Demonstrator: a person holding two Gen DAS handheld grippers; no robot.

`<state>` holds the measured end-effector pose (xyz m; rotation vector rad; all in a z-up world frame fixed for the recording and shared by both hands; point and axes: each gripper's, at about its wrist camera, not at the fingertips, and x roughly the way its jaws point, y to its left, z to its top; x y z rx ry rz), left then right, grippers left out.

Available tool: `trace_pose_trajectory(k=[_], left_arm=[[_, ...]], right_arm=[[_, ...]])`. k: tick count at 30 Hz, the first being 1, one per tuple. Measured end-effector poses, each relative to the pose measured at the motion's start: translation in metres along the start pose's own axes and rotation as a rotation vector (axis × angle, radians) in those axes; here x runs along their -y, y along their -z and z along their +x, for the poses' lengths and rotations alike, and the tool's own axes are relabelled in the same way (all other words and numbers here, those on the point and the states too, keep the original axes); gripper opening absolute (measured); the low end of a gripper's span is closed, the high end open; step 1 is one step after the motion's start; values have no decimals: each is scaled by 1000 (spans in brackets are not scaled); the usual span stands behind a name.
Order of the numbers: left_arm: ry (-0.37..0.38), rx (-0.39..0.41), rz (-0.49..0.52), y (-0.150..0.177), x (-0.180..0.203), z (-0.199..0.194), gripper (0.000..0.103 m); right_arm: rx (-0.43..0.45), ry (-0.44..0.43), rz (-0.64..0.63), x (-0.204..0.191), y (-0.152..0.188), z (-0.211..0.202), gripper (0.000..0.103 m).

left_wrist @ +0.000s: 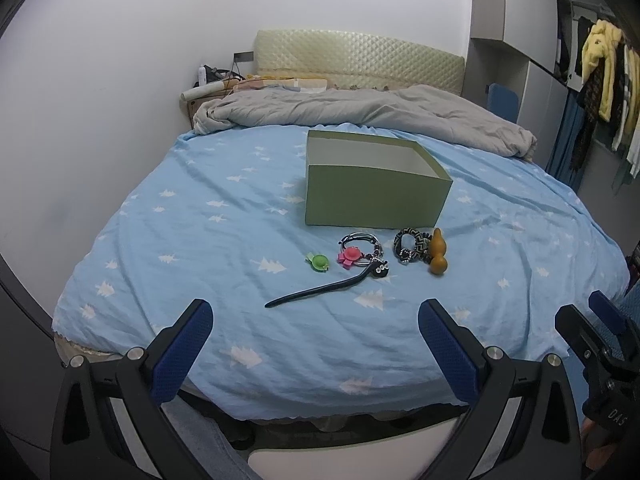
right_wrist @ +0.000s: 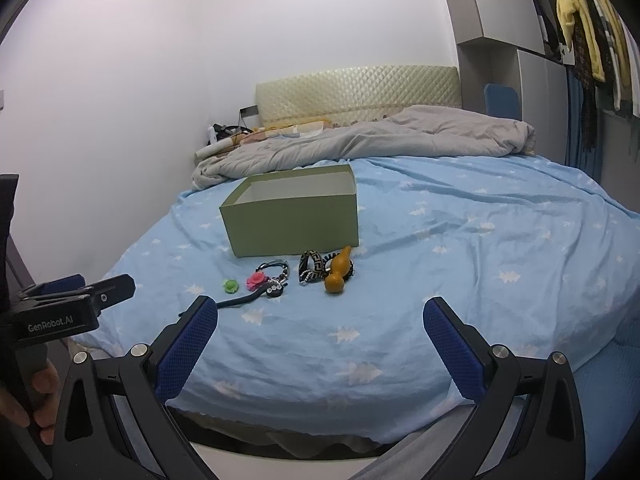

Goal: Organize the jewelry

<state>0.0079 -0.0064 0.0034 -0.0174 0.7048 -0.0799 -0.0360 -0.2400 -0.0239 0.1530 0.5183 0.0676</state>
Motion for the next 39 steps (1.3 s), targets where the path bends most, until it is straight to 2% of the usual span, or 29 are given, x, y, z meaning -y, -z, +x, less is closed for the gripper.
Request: trace_pose_trajectory(k=[33, 39], left_arm=[[4, -15, 2, -1, 0, 7, 103], [18, -39, 0, -4, 0, 18, 103]], right_arm=[[-8, 16, 10, 0, 0, 1, 103], [-5, 22, 2, -2, 1, 3, 103]])
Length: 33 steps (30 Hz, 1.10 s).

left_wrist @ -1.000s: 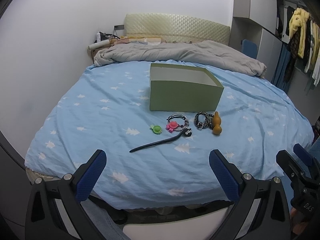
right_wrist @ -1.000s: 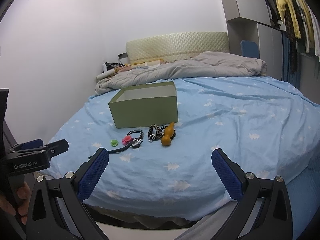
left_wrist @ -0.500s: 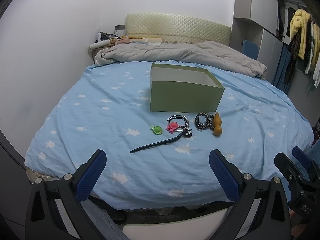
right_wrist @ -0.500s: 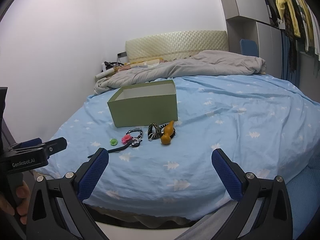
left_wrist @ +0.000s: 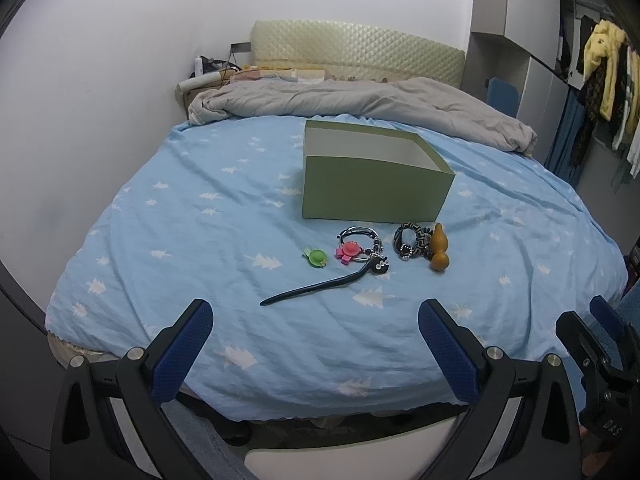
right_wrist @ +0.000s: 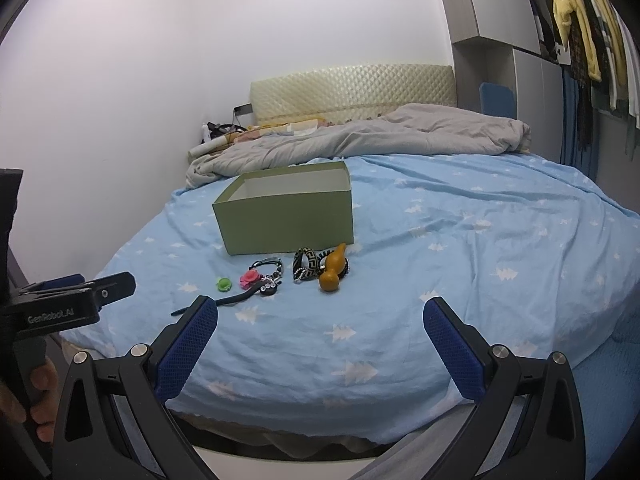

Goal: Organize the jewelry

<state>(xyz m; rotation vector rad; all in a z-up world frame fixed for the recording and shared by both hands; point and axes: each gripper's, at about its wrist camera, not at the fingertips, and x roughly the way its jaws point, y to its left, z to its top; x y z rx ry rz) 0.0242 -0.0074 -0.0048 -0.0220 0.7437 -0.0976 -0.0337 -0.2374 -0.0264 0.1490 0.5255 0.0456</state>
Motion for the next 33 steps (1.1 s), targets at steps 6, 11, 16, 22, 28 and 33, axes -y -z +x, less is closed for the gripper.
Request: trace_pose_trajectory(k=[6, 11, 16, 22, 28, 33], left_arm=[[15, -29, 17, -6, 3, 13, 103], [21, -38, 13, -16, 4, 23, 103], [28, -61, 7, -26, 1, 40, 103], [21, -126, 29, -32, -4, 74, 103], [46, -214, 32, -34, -12, 116, 102], [67, -268, 34, -38, -17, 148, 101]], right_arm=[[11, 15, -4, 3, -2, 6, 103], [1, 29, 10, 5, -4, 18, 103], [4, 42, 21, 8, -10, 33, 103], [-18, 34, 22, 9, -17, 61, 103], [-56, 34, 41, 16, -18, 93, 102], [-117, 36, 67, 26, -15, 123, 86]])
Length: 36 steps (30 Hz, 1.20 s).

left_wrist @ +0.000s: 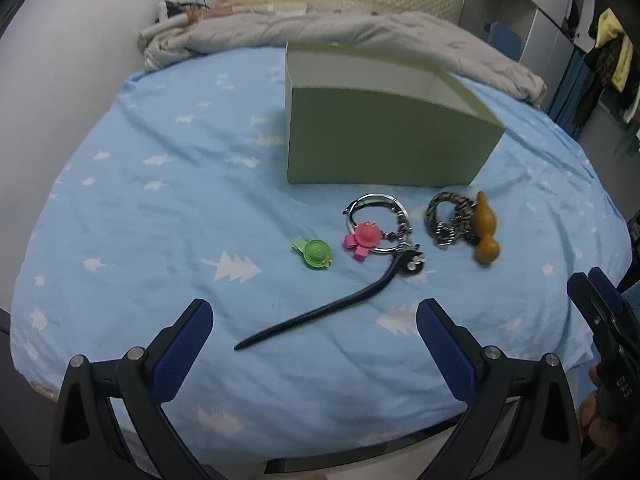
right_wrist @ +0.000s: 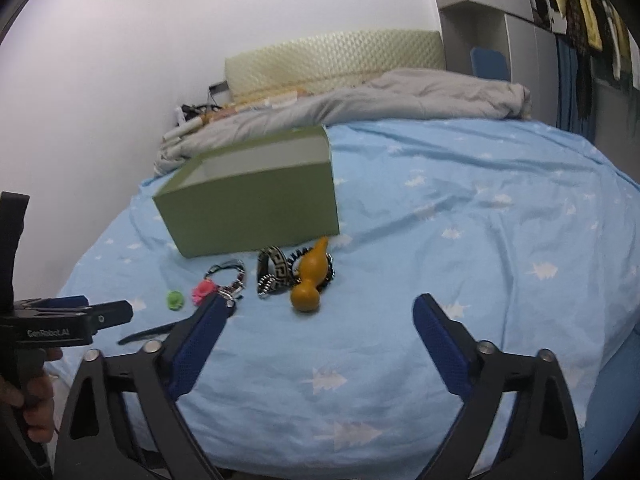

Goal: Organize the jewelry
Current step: 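Grasp the orange gourd with the right tool while the left tool grasps the green hat charm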

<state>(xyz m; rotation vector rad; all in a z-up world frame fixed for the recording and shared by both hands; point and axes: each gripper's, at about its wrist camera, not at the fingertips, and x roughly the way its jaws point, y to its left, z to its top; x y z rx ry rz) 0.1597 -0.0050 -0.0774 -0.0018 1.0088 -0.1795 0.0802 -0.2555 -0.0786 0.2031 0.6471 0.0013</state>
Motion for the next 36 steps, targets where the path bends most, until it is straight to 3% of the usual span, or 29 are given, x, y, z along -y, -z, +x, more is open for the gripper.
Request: trace_pose_trajectory(k=[2, 7, 10, 14, 19, 23, 25, 27, 31, 36], left_arm=[[19, -14, -6, -5, -4, 10, 100], [61, -52, -18, -17, -10, 38, 83], [73, -76, -18, -21, -10, 54, 75], [89, -95, -15, -24, -11, 73, 75], [101, -100, 3, -27, -9, 86, 60], [101, -98, 18, -30, -4, 92, 56], [95, -98, 35, -31, -3, 95, 46], [91, -101, 47, -31, 0, 98, 44], [85, -101, 57, -33, 2, 102, 24], [88, -90, 57, -33, 2, 99, 23]], right_arm=[[-22, -11, 3, 0, 0, 11, 74], [-77, -17, 13, 1, -1, 46, 48], [-121, 0, 11, -1, -1, 66, 43], [-166, -3, 20, -1, -1, 88, 42], [-186, -18, 23, -3, -3, 105, 41], [-195, -19, 16, -6, -5, 113, 36], [-203, -23, 8, -8, -6, 115, 28], [-207, -26, 6, -10, -6, 117, 25], [-216, -15, -1, -11, -7, 119, 24], [-213, -5, -9, -12, -7, 111, 24]])
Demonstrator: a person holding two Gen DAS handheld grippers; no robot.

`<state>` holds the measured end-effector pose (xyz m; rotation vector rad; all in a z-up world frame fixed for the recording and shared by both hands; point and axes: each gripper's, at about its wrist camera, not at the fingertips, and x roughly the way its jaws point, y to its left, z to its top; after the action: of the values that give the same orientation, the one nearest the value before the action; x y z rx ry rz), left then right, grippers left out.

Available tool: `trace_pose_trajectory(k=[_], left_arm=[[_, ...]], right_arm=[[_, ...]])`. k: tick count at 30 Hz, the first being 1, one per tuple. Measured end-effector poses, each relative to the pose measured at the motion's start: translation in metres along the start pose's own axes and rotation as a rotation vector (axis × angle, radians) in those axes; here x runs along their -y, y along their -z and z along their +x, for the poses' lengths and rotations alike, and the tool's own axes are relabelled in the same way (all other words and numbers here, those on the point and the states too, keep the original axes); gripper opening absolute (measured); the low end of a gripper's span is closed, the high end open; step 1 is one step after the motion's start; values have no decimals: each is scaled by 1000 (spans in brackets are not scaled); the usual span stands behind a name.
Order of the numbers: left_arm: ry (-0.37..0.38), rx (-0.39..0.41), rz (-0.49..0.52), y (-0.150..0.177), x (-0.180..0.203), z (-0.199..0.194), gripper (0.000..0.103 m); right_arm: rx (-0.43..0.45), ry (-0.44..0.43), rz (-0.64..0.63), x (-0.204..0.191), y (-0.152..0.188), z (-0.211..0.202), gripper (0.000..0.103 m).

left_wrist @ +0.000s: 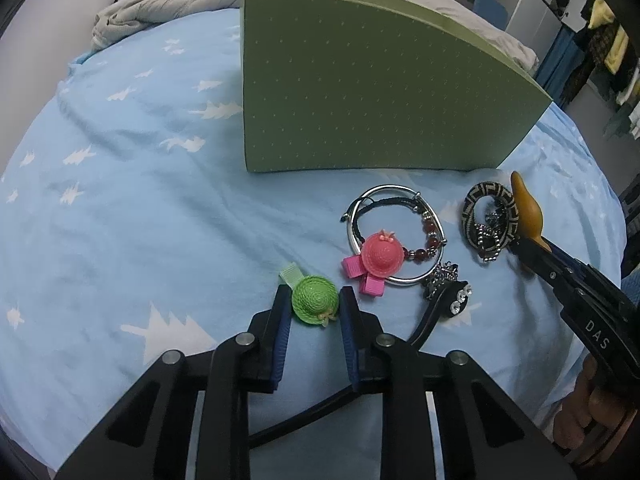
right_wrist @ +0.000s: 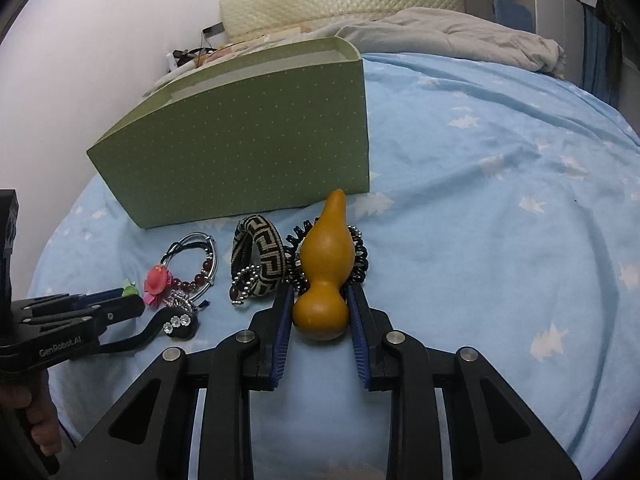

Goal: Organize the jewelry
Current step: 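Grasp the orange gourd with the right tool while the left tool grasps the green hat charm, then carry both items over the green box and open both tools to drop them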

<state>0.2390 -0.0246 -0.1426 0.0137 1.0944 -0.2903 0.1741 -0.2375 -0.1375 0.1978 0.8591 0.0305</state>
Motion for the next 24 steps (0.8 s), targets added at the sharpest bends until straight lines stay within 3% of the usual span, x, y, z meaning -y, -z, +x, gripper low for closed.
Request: trace_pose_trajectory(k=[24], left_arm=[[63, 97, 33, 23, 22, -104, 23]], right_arm=[[91, 5, -11, -17, 13, -93, 24]])
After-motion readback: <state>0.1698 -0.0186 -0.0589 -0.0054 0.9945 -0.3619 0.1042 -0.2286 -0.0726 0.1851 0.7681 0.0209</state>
